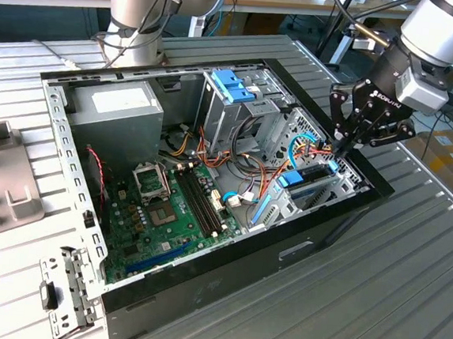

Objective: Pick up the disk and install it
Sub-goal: 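Insert the first disk wire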

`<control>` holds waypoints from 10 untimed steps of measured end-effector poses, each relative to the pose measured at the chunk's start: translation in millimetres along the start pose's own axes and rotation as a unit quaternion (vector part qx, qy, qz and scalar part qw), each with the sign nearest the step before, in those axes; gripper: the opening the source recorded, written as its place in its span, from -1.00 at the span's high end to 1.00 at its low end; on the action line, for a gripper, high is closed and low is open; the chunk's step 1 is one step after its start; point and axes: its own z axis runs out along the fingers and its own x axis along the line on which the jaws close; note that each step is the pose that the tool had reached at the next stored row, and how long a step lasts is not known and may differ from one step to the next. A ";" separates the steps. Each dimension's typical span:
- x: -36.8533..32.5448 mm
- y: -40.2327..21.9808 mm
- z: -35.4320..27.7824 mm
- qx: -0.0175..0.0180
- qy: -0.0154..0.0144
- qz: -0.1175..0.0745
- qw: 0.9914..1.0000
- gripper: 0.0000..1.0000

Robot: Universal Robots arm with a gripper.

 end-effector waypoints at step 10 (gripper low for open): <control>-5.4 6.3 0.5 0.000 0.000 0.000 1.000 0.63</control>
